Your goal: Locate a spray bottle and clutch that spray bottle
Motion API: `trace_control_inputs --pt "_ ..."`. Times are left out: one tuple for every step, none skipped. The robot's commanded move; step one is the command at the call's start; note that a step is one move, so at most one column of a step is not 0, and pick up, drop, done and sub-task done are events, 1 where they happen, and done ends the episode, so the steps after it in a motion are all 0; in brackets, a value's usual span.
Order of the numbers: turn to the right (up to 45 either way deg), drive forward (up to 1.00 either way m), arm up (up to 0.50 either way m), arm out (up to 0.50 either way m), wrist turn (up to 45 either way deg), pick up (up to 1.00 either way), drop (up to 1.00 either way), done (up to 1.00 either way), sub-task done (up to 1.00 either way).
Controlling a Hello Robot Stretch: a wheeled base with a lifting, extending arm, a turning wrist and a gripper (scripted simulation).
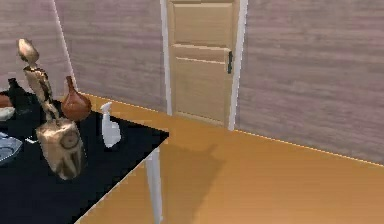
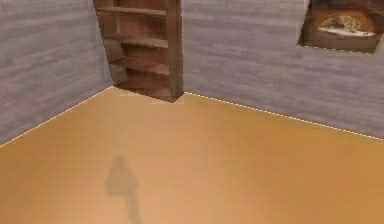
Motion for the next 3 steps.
trace_control_inputs --pt "0.0 0.9 0.0 0.0 0.0 0.0 0.0 0.0 0.0" --pt "-45.0 0.0 0.0 0.0 0.0 0.0 0.0 0.0 0.0" --pt "-45.0 0.0 0.0 0.0 0.0 0.0 0.0 0.0 0.0"
